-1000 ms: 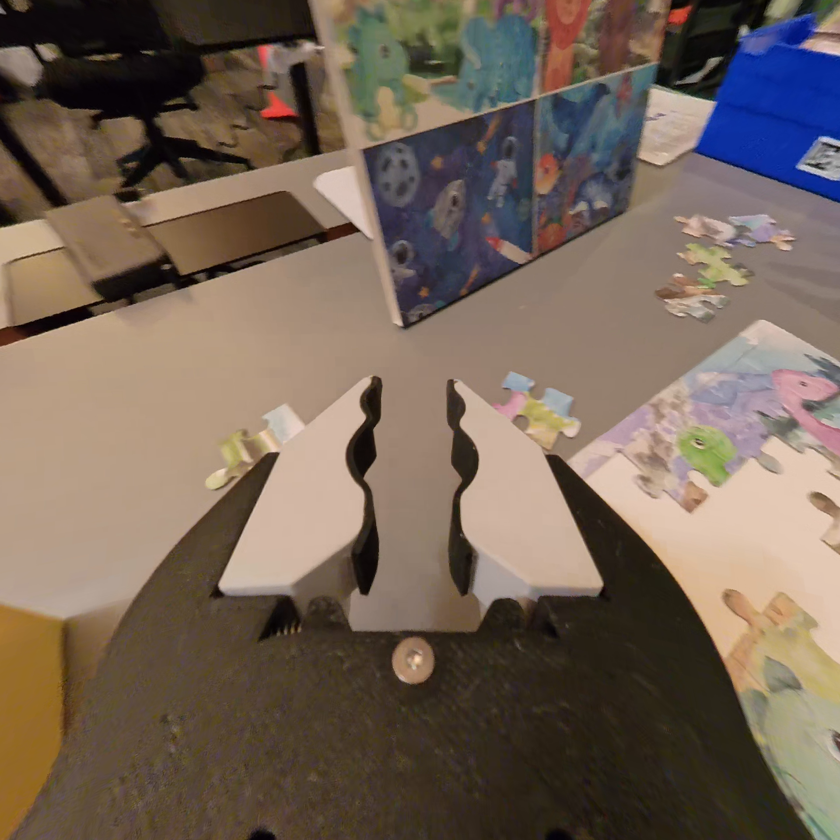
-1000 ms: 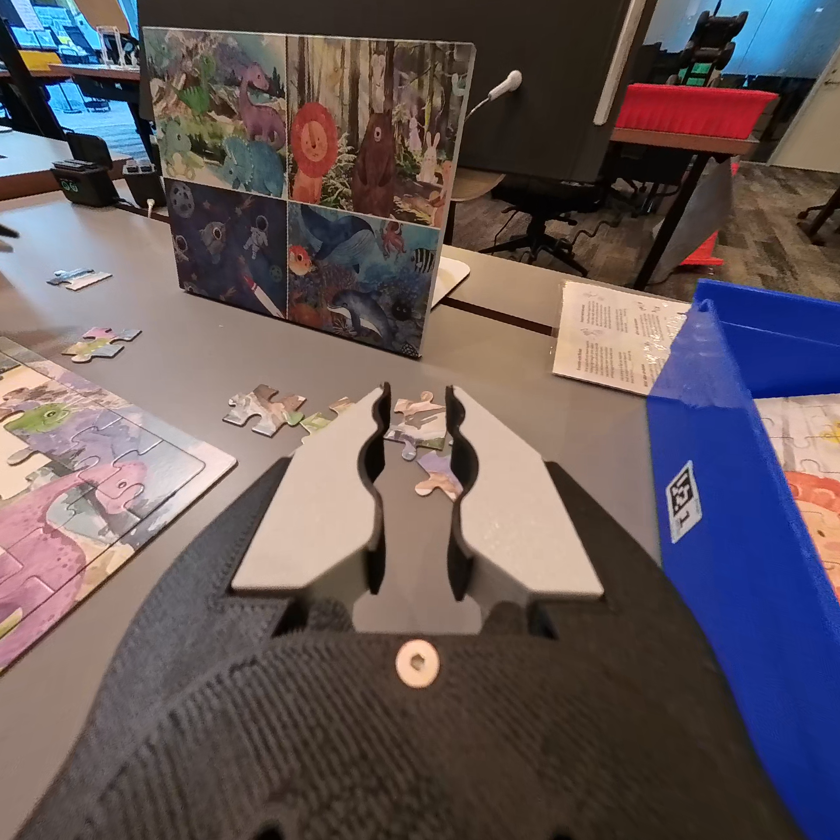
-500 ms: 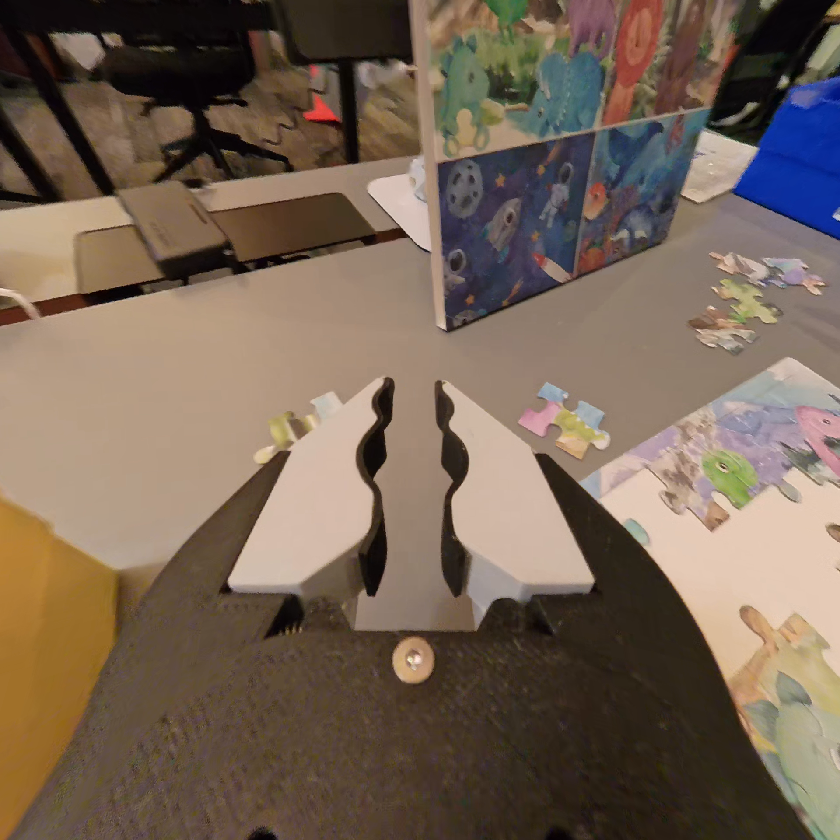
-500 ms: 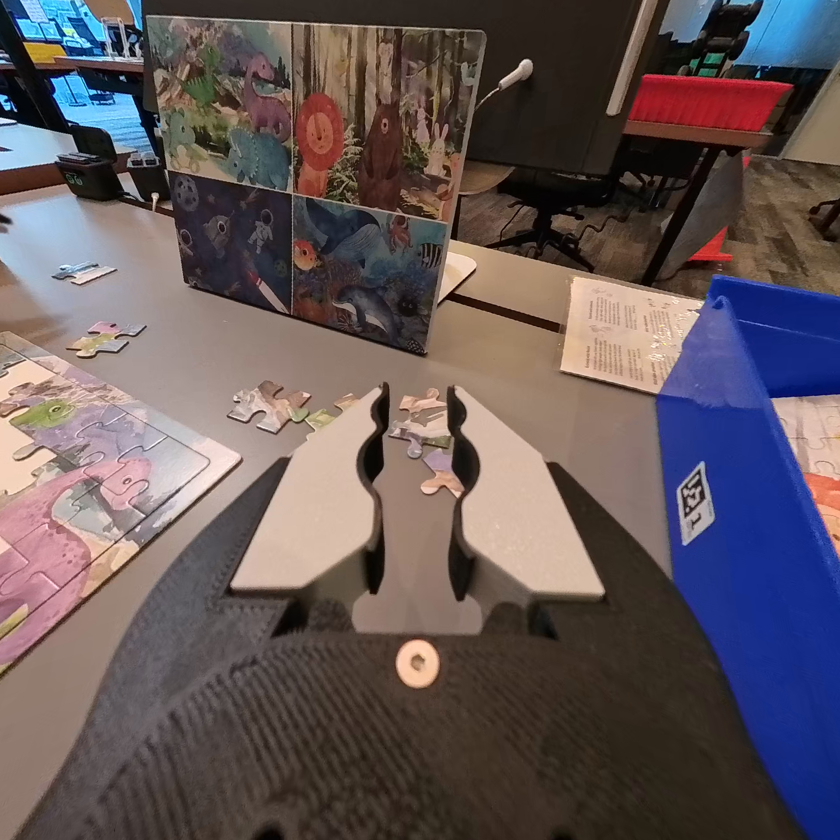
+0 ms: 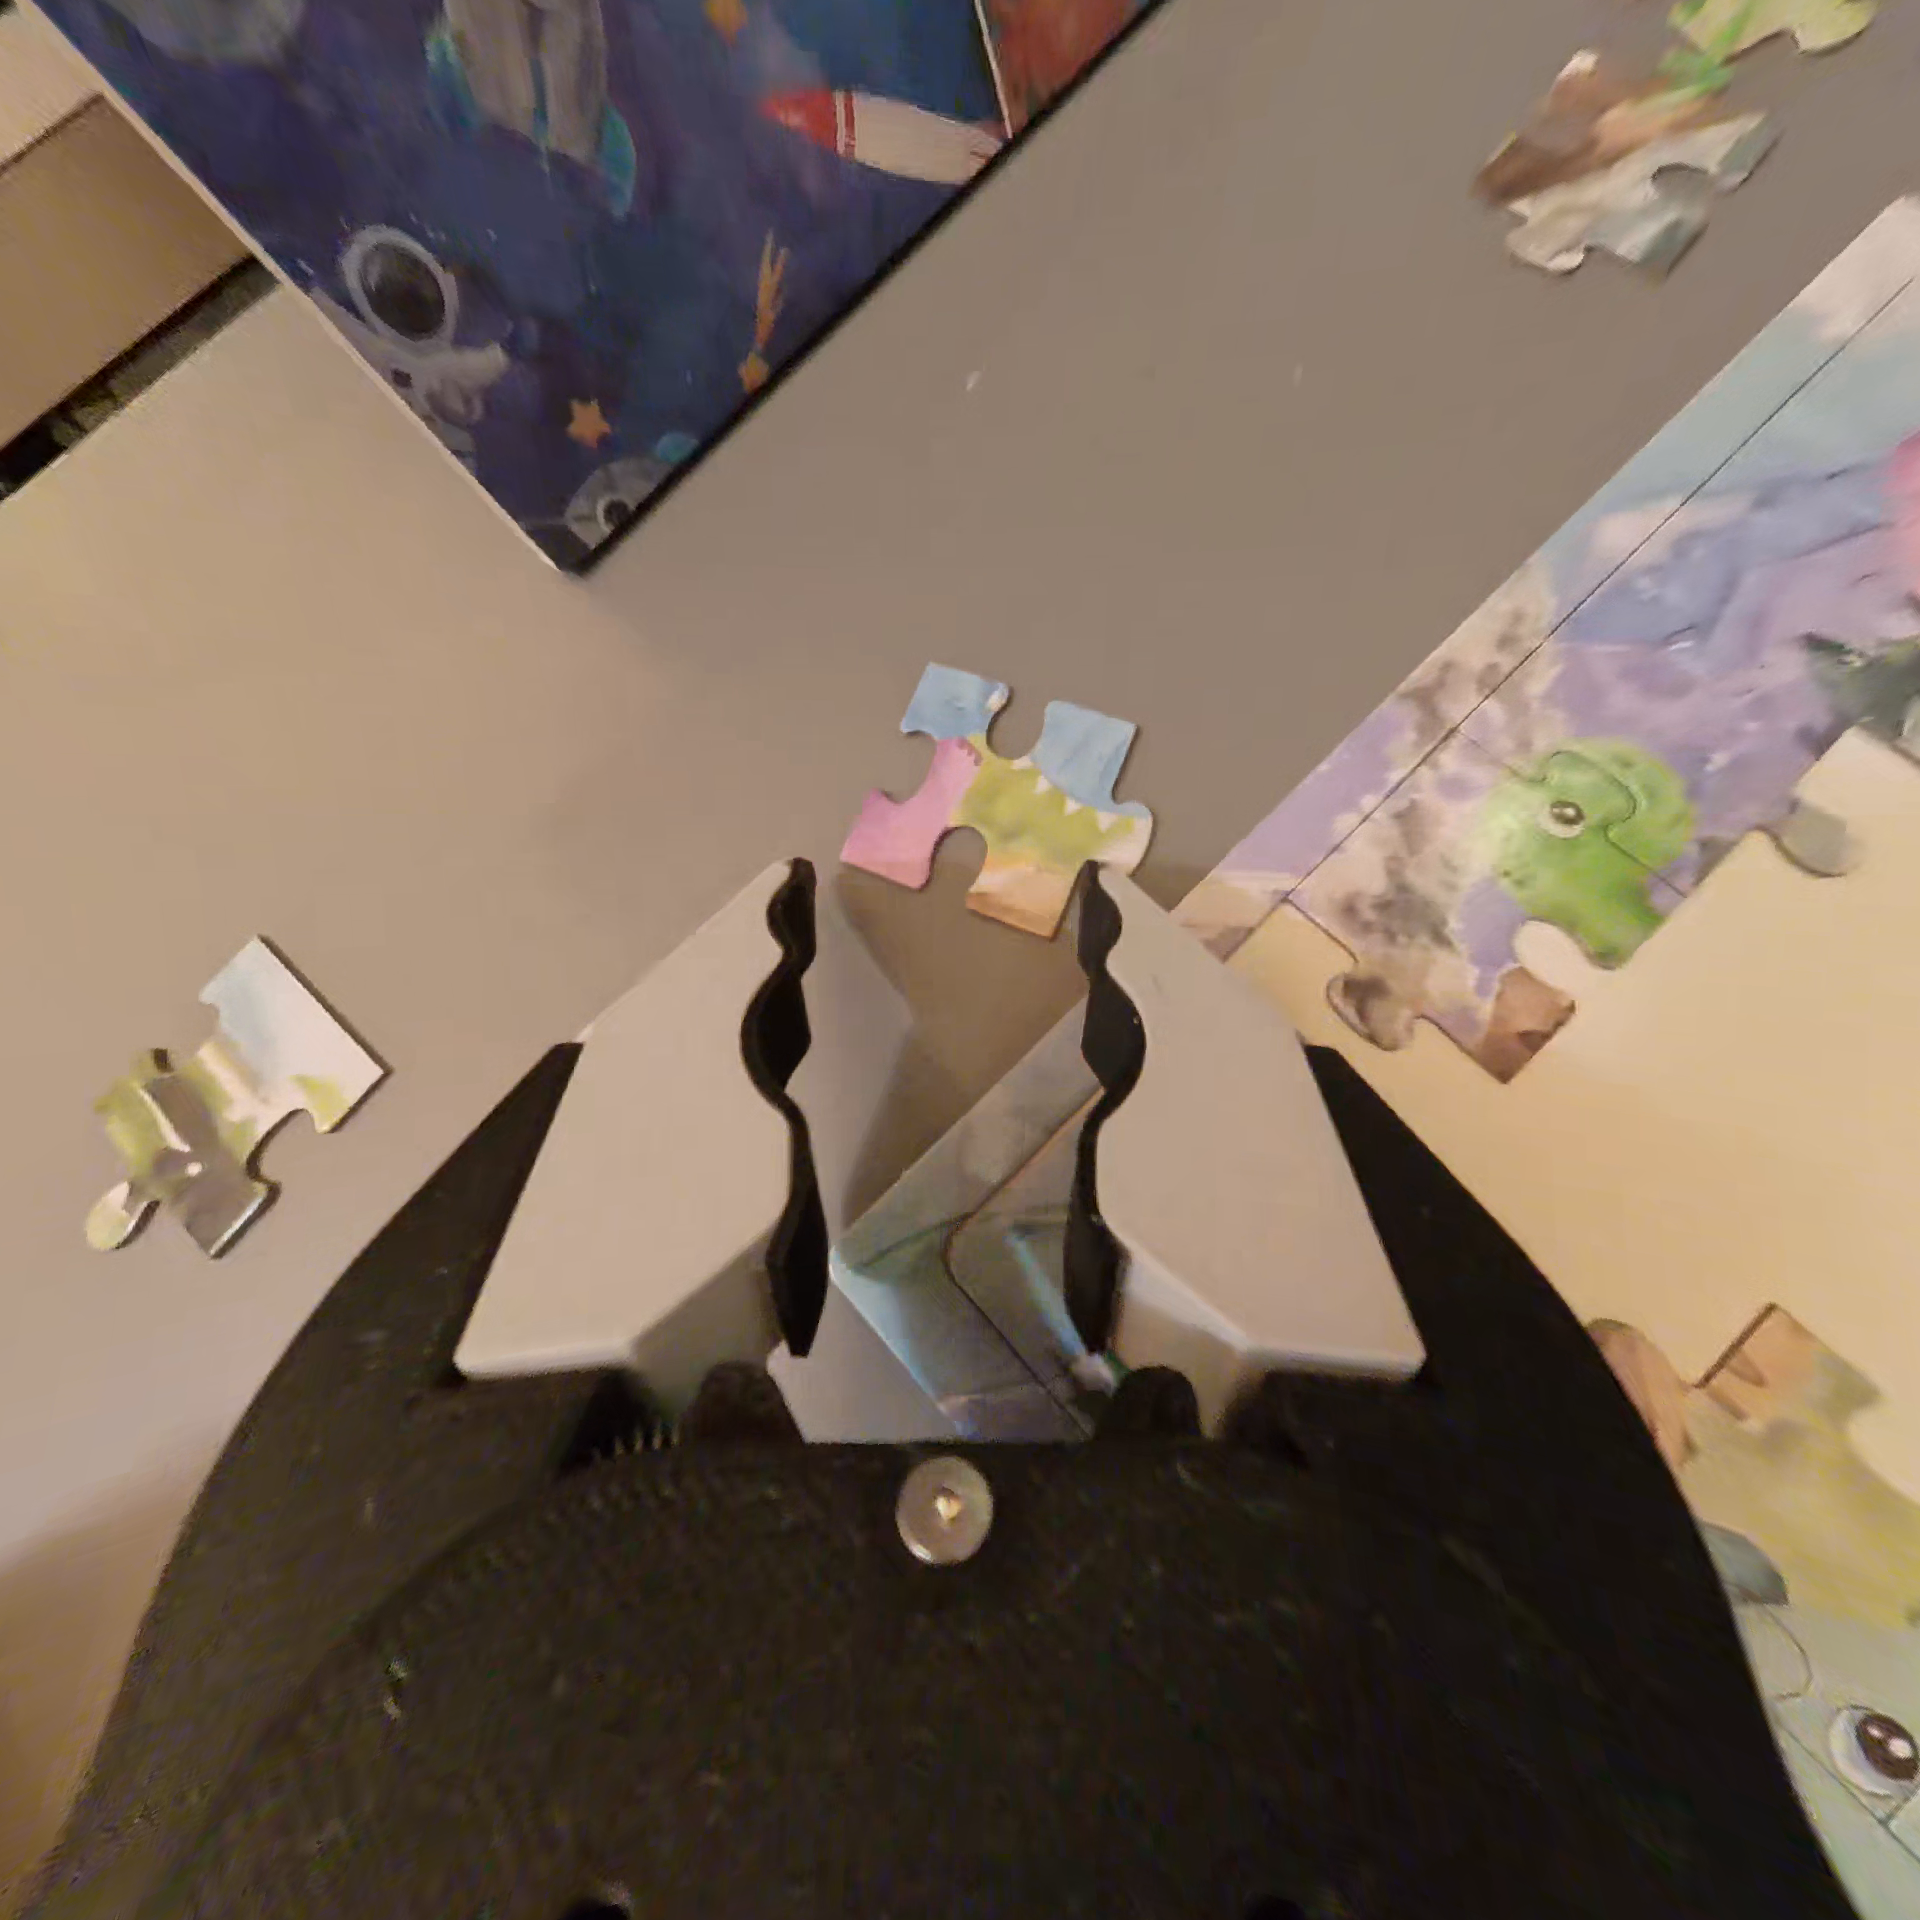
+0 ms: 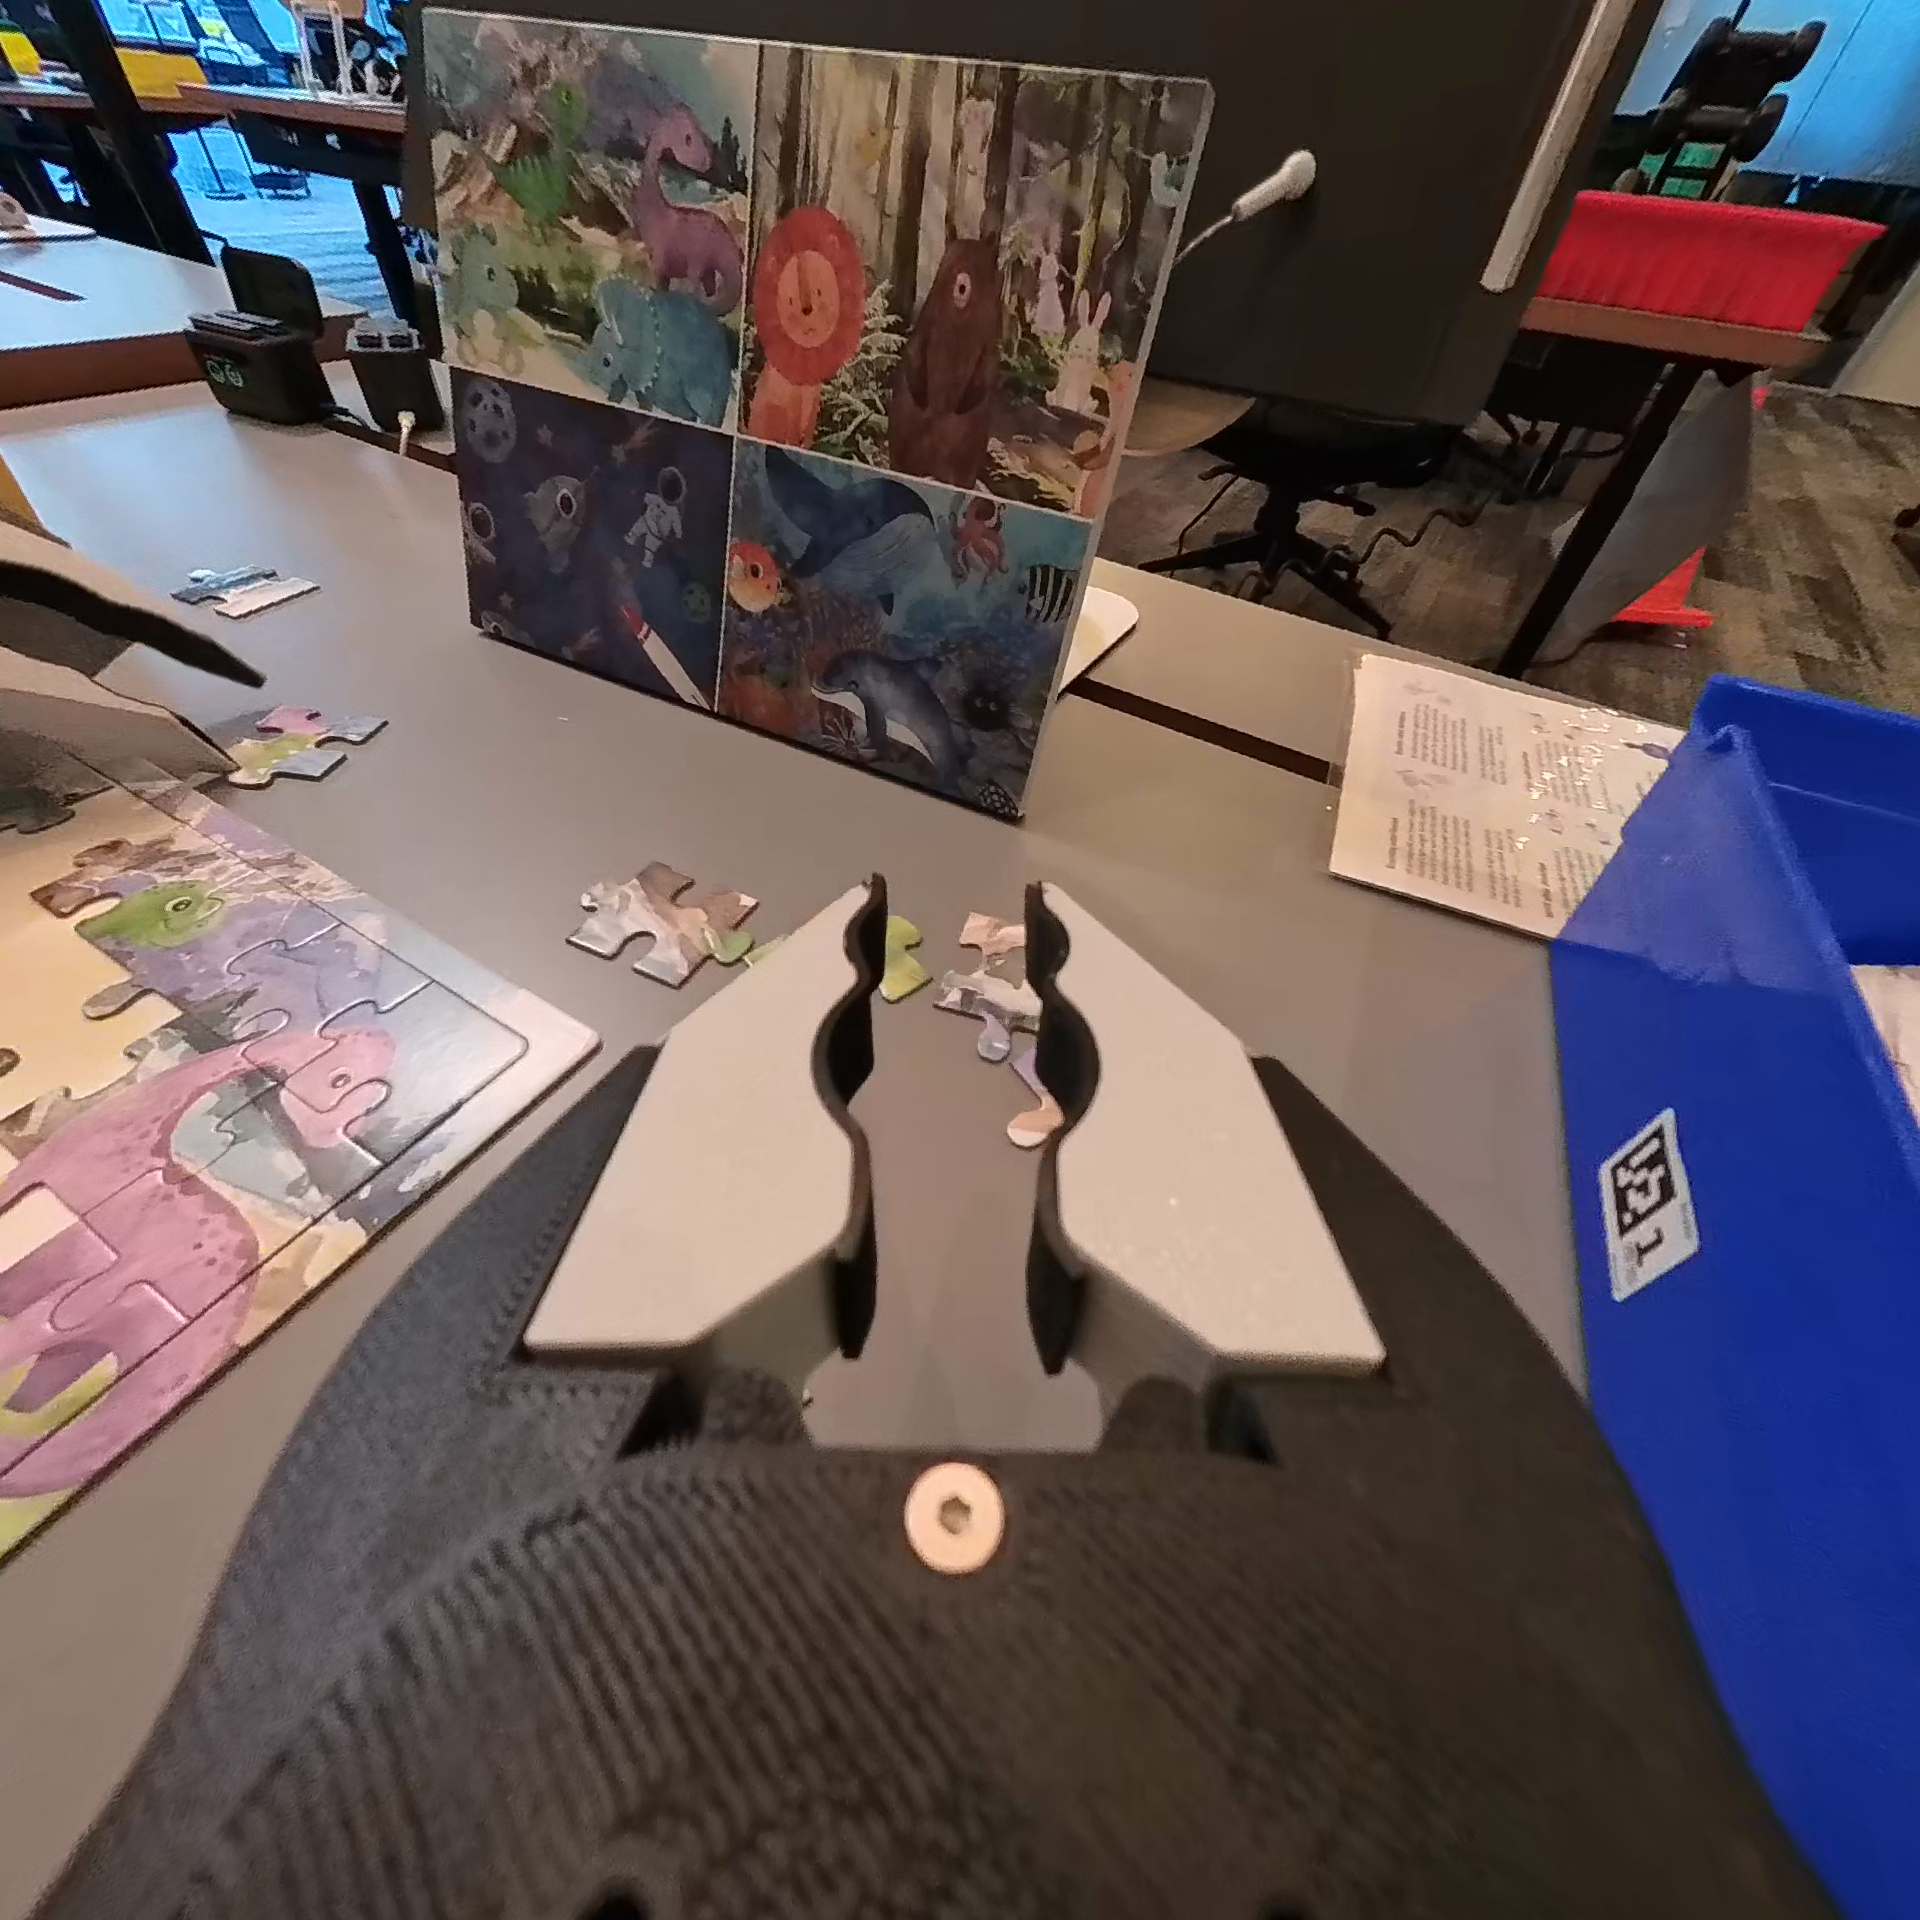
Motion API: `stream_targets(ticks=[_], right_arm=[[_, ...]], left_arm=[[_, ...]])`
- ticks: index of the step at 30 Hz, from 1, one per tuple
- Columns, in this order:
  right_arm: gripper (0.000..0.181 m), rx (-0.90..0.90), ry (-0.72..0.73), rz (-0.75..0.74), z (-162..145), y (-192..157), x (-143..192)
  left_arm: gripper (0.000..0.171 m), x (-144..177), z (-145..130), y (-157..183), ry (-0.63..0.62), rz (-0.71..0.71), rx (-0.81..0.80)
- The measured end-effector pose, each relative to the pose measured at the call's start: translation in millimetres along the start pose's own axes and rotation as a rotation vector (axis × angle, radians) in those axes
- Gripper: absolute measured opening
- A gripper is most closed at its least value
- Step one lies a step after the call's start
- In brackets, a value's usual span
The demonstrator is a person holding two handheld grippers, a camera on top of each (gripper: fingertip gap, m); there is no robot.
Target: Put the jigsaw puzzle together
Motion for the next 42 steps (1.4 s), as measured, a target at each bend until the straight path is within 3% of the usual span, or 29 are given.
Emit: stream_targets(ticks=[8,11,13,16,18,21,26,29,33,36,39,41,42], right_arm=[[0.025,0.002,0.007,0.001,1.6,-0.7,1.1],[0.025,0.008,0.005,0.001,1.6,-1.8,0.7],[0.025,0.010,0.001,0.002,1.2,-2.0,0.2],[0.025,0.010,-0.001,0.002,0.9,-2.2,-0.1],[0.025,0.010,0.000,0.003,1.1,-2.3,0.1],[0.025,0.012,0.004,0.005,2.1,-3.0,0.5],[0.025,0.018,0.003,0.006,2.6,-4.0,0.7],[0.025,0.018,0.005,0.007,3.0,-4.3,0.9],[0.026,0.022,0.002,0.007,2.7,-5.1,0.3],[0.026,0.024,-0.001,0.006,2.3,-5.1,-0.1],[0.026,0.020,-0.003,0.011,1.9,-5.4,-0.7],[0.026,0.024,-0.006,0.011,1.5,-6.0,-1.2],[0.026,0.026,-0.008,0.011,1.4,-6.2,-1.4]], left_arm=[[0.040,10.2,-10.6,-34.5,-0.010,0.170,0.100],[0.042,13.9,-7.2,-30.6,0.044,0.091,0.147],[0.054,12.9,-0.9,-19.8,0.074,0.006,0.174],[0.090,3.4,5.8,-10.3,0.038,-0.007,0.222],[0.094,-4.9,6.4,-10.3,-0.033,0.029,0.224],[0.089,-9.9,4.2,-13.8,-0.067,0.046,0.233],[0.062,1.2,-2.1,-28.1,-0.103,0.104,0.223],[0.063,6.2,-5.9,-34.7,-0.102,0.151,0.217],[0.072,-2.1,-2.3,-27.0,-0.082,0.049,0.226],[0.069,-4.6,0.5,-25.9,-0.085,0.051,0.222],[0.045,-3.2,0.0,-26.2,-0.075,0.042,0.212],[0.044,-2.5,-0.7,-26.4,-0.077,0.036,0.208],[0.031,-1.4,-0.7,-26.0,-0.078,0.033,0.199]])
Point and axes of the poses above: each gripper's, where its closed fingertips meet, x back along the fingers, z out of its top, y = z × x across the jaws, the point moved 8 cm from there along x, back along the fingers, and after that the axes turned 2 degrees about -y, right-handed, at the moved point
